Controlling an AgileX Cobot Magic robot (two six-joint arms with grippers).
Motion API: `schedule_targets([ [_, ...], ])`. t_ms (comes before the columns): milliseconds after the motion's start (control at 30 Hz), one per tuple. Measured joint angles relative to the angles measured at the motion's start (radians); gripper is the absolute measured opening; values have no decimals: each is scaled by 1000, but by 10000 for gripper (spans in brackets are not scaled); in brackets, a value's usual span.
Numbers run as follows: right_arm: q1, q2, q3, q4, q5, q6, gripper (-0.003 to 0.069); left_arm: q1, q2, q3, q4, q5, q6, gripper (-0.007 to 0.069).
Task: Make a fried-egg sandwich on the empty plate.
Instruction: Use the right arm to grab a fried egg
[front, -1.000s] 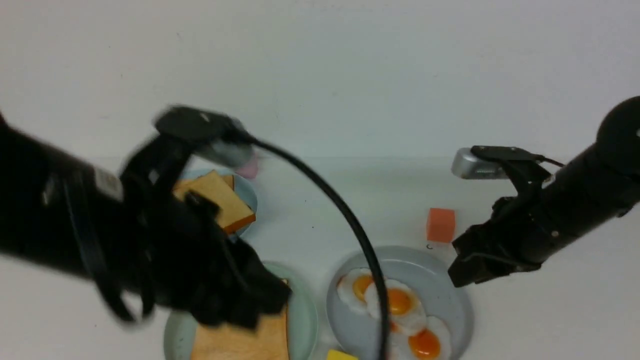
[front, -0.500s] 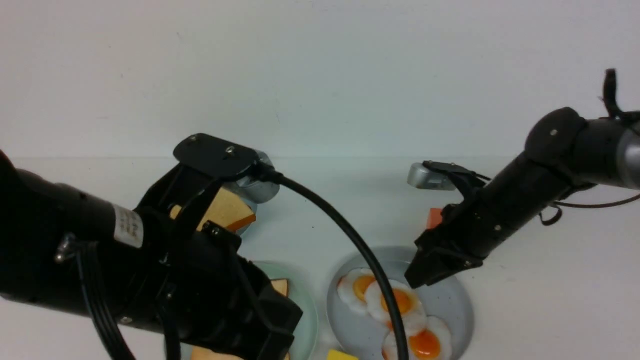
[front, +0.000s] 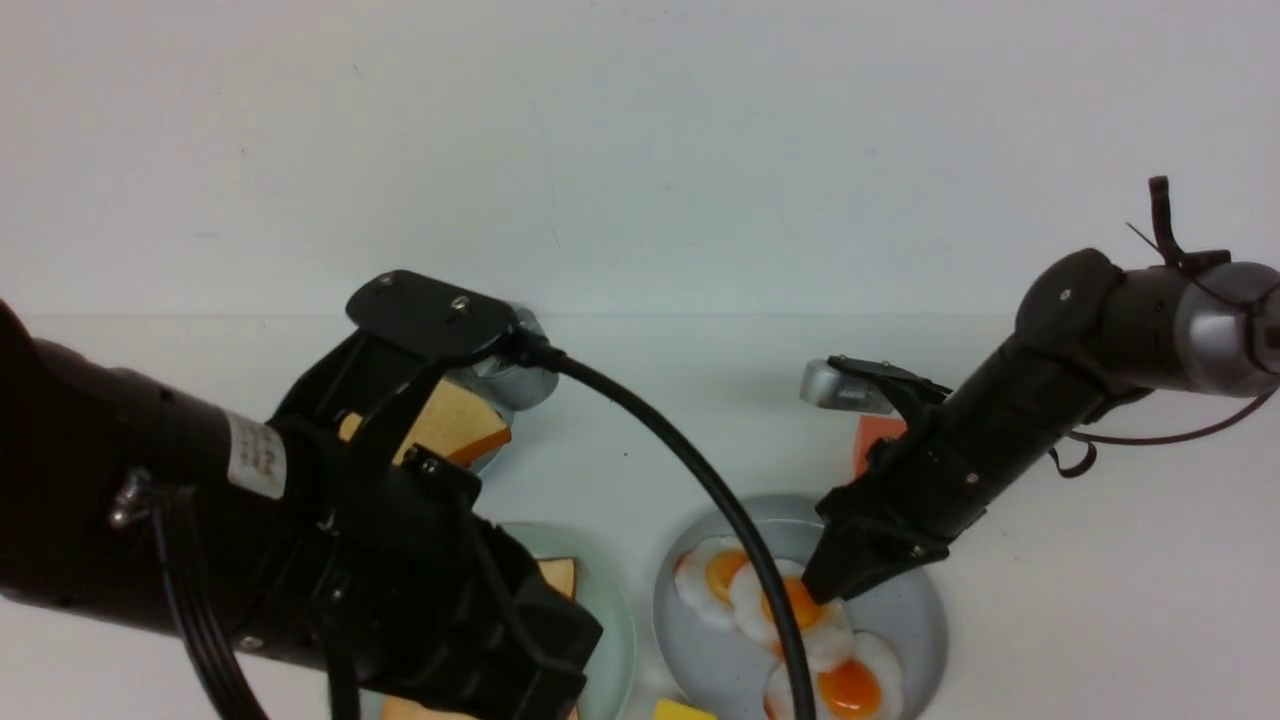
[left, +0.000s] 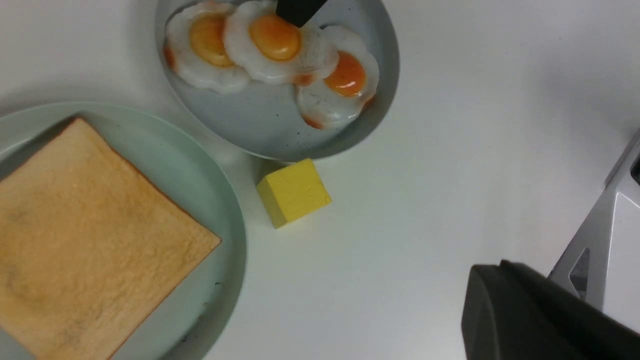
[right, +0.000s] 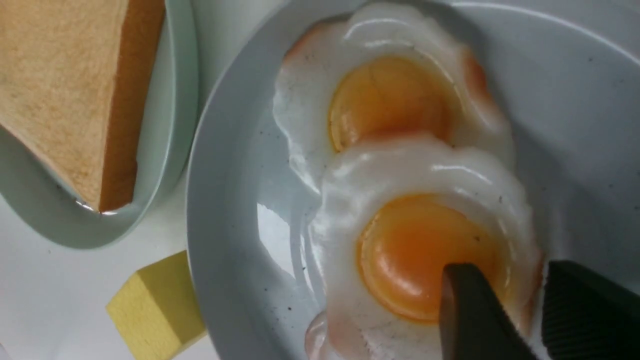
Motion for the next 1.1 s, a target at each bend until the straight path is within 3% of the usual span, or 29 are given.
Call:
schedule_targets([
  [200, 0, 1, 0, 0, -23, 0, 185, 0, 0, 0, 1, 1, 0, -13],
  [633, 0, 29, -2, 30, -17, 0, 187, 0, 0, 0, 1, 20, 0, -13],
  [733, 0, 29, -2, 31, -17, 1, 142, 0, 0, 0, 2, 25, 0, -11],
  [833, 0, 29, -2, 33, -17, 1, 52, 0, 0, 0, 26, 27, -6, -10],
  [900, 0, 29, -2, 34, -17, 1, 21, 0, -4, 0, 58, 27, -33, -8],
  [1100, 0, -5, -3, 20, -18, 29, 22, 0, -92, 0, 246, 78, -224, -6],
])
